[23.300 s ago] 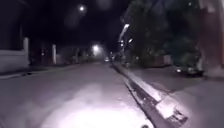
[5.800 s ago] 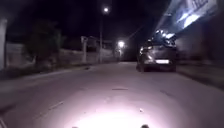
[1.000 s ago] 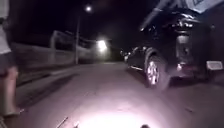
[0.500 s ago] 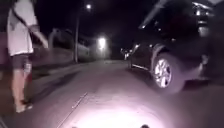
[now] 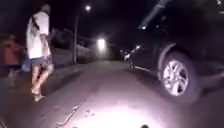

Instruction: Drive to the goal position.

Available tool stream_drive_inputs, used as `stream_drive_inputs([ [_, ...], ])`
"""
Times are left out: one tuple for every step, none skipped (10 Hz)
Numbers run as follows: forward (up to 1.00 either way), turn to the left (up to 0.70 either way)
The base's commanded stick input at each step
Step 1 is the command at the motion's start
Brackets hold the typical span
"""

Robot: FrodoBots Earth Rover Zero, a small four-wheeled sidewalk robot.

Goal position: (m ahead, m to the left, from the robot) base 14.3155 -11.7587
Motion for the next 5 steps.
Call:
stream_drive_inputs([
  [0.7, 0.0],
  [0.7, 0.0],
  [0.7, 0.0],
  [0.7, 0.0],
  [0.7, 0.0],
])
